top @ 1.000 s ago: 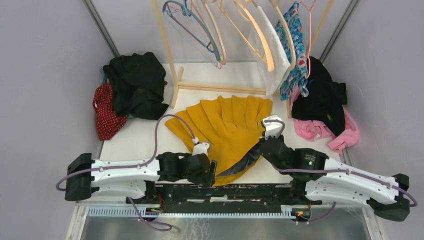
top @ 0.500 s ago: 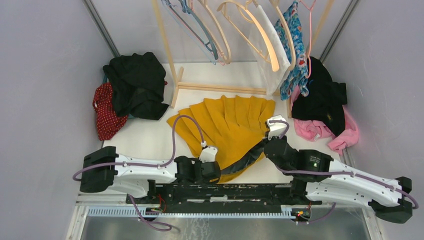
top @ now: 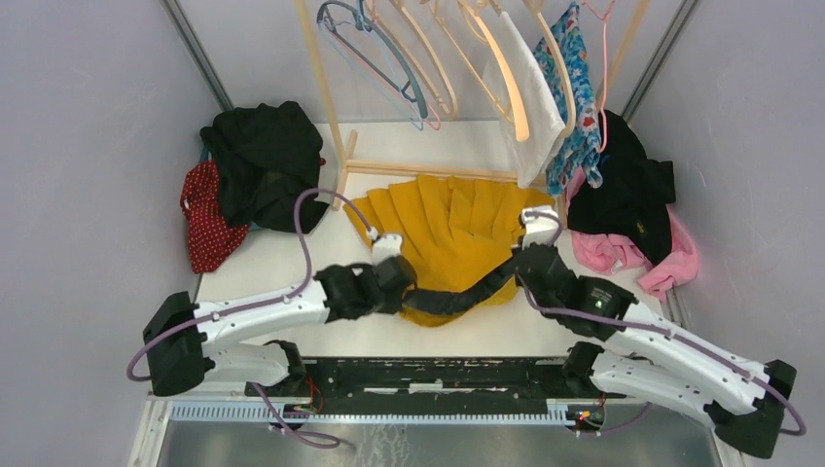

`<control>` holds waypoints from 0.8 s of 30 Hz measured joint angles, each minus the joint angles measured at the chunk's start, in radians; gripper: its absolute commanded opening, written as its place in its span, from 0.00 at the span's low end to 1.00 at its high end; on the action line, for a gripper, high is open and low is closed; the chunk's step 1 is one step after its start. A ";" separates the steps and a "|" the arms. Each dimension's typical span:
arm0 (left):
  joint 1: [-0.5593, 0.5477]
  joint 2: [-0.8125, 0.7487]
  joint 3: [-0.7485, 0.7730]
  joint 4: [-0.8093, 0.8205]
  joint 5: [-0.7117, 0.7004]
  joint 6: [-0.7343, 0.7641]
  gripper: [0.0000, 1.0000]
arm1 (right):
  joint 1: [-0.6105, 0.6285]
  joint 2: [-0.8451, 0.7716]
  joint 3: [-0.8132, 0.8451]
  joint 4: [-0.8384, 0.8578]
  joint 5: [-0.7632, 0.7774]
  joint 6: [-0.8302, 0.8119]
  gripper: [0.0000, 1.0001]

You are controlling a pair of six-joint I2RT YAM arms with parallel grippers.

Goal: Place the skirt on the hanger
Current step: Flatten out the skirt at the center of the board.

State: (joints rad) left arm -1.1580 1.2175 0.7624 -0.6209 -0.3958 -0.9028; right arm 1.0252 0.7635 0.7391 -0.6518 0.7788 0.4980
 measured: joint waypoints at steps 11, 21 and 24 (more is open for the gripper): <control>0.482 0.176 0.742 -0.125 0.136 0.352 0.03 | -0.538 0.433 0.385 0.240 -0.394 -0.138 0.01; 0.600 0.284 1.117 -0.209 0.244 0.479 0.03 | -0.563 0.436 0.702 0.296 -0.535 -0.210 0.02; 0.596 0.145 0.972 -0.175 0.288 0.479 0.03 | -0.563 0.327 0.636 0.302 -0.559 -0.212 0.01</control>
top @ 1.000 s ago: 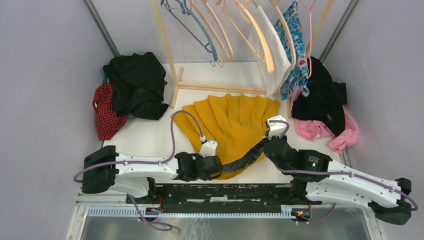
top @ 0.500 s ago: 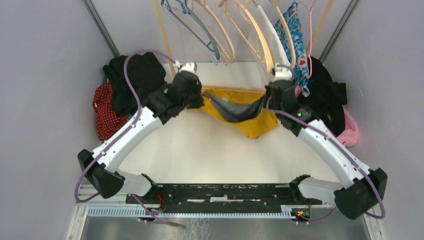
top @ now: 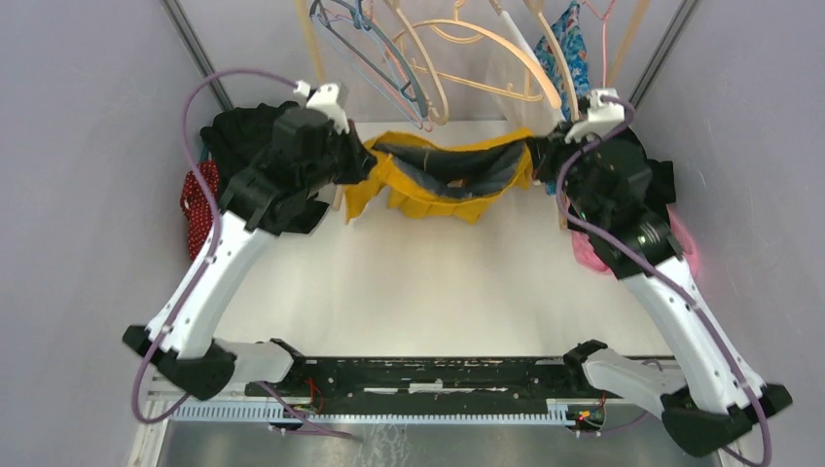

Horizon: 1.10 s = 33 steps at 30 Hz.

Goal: Place the skirt on the hanger
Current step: Flatten out the skirt at the center of the board, then pick up the hanger from the clothesline.

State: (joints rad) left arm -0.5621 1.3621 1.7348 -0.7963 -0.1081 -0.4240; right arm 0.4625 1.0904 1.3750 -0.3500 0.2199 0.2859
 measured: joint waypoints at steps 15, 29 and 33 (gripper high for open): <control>-0.313 -0.399 -0.995 0.164 0.060 -0.223 0.10 | 0.000 -0.429 -0.824 -0.159 -0.106 0.199 0.20; -0.516 -0.497 -1.027 0.103 0.019 -0.412 0.46 | 0.000 -0.506 -0.507 -0.425 -0.236 0.198 0.62; -0.517 -0.505 -0.979 0.084 0.000 -0.415 0.47 | 0.000 -0.365 -0.340 -0.447 -0.306 0.164 0.60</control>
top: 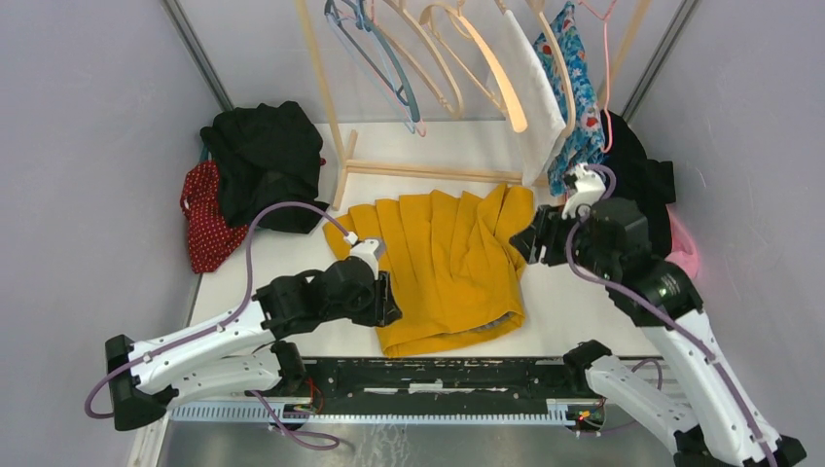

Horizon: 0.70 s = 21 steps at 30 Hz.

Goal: Place the skirt on the hanger
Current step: Pick up the hanger from the clothesline.

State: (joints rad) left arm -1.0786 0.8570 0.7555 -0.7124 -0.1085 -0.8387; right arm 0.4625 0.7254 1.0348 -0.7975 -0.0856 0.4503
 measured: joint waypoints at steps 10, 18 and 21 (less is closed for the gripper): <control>0.000 0.014 0.053 -0.019 -0.055 0.000 0.47 | 0.000 0.431 0.634 0.027 -0.026 -0.096 0.62; 0.000 0.008 0.054 -0.046 -0.084 0.000 0.48 | 0.000 0.794 0.969 0.165 0.041 -0.122 0.68; 0.000 0.004 0.059 -0.062 -0.095 0.001 0.48 | 0.000 0.903 1.001 0.203 0.045 -0.117 0.69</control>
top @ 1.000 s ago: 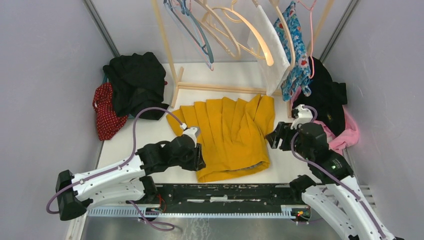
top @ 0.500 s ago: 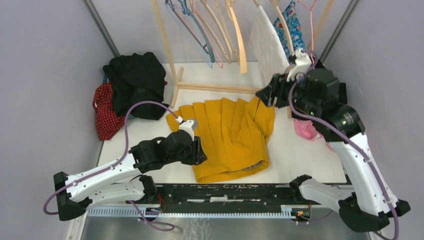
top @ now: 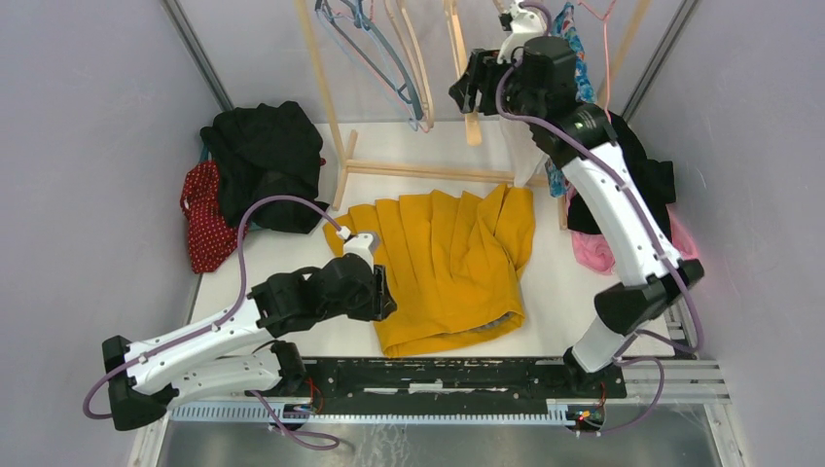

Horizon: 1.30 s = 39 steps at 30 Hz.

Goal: Place the skirt on the hanger
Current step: Pick up the hanger from the clothesline.

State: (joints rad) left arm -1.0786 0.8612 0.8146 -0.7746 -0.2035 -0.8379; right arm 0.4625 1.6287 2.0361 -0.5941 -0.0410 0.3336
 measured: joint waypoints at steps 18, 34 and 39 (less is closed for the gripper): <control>0.000 0.004 0.045 -0.014 -0.013 0.002 0.49 | 0.000 0.237 0.305 -0.014 0.148 -0.029 0.14; 0.000 0.002 0.045 -0.018 -0.017 0.002 0.48 | 0.017 0.242 0.256 0.102 0.156 -0.058 0.02; 0.000 0.001 0.045 -0.018 -0.027 0.002 0.48 | 0.047 0.134 0.080 0.192 0.175 -0.089 0.02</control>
State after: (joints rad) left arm -1.0786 0.8623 0.8593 -0.7921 -0.2302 -0.8364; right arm 0.5098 1.7622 2.1159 -0.4026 0.1345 0.2443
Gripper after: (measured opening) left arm 0.484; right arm 0.234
